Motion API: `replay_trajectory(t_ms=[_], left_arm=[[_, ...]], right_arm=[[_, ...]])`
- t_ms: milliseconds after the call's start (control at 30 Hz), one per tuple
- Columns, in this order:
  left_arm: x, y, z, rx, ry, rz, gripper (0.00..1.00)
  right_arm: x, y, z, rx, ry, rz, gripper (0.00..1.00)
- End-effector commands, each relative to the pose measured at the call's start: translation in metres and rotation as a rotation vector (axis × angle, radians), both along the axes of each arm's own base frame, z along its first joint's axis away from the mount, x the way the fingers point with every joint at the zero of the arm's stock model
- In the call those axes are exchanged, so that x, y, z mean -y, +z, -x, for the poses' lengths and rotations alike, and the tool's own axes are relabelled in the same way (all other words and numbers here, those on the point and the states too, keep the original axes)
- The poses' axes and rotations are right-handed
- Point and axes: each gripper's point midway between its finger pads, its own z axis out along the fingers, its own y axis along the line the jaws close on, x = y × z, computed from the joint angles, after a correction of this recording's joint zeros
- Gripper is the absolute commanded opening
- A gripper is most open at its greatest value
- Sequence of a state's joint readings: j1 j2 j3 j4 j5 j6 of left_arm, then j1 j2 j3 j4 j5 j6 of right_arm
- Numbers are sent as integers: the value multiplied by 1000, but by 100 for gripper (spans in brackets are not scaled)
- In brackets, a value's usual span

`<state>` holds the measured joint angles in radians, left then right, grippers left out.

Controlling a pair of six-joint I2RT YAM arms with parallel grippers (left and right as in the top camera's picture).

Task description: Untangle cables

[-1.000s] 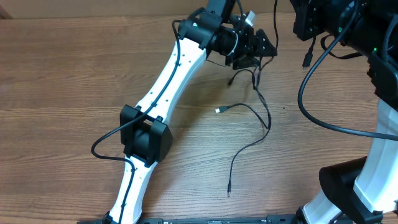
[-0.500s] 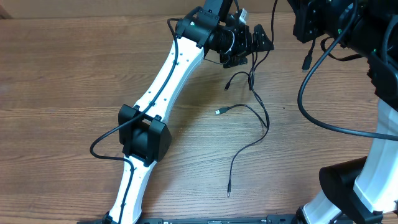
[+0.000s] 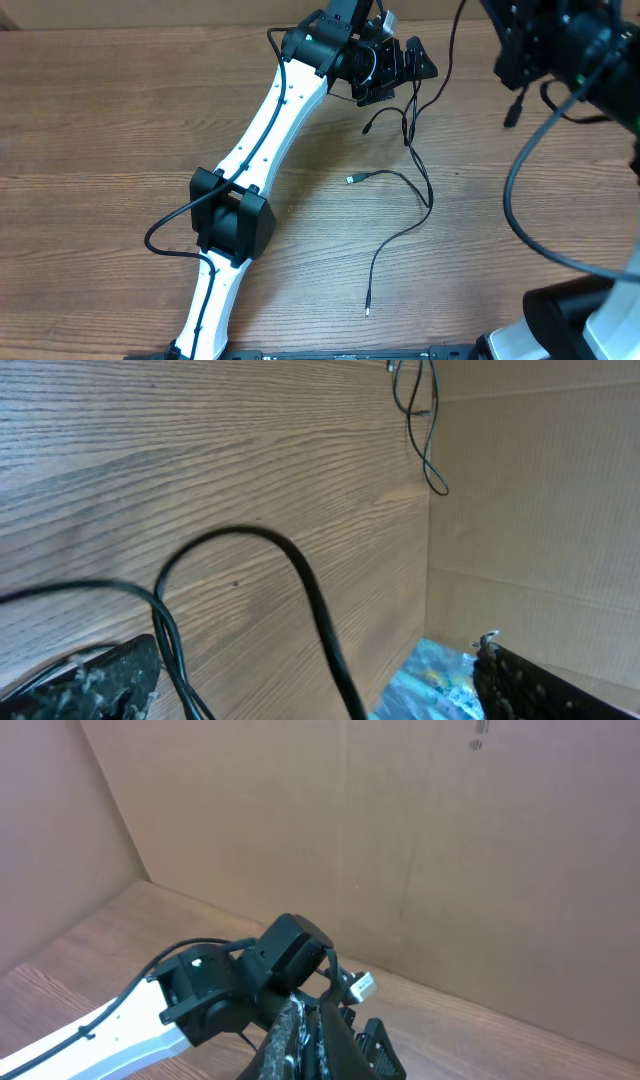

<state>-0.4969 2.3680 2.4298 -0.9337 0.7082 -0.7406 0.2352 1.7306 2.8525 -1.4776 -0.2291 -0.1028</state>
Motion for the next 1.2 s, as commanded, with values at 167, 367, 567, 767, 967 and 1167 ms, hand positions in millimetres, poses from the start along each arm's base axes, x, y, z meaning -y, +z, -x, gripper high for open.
replay_trajectory(t_ms=[167, 367, 567, 767, 967, 1167], left_arm=[[12, 7, 2, 21, -1, 18, 64], [19, 7, 2, 44, 1, 11, 4], [20, 3, -1, 74, 22, -26, 4], [-16, 24, -22, 193, -10, -6, 4], [-129, 69, -60, 222, 149, 21, 4], [-249, 95, -59, 215, 314, -47, 4]], right_arm=[[3, 15, 19, 35, 6, -38, 4], [4, 12, 20, 19, 5, -34, 4], [4, 9, 21, 9, 4, -32, 4], [21, -7, 17, -46, -96, 16, 4], [61, -21, 6, -79, -314, 101, 4], [108, -3, -8, -21, -476, 33, 4]])
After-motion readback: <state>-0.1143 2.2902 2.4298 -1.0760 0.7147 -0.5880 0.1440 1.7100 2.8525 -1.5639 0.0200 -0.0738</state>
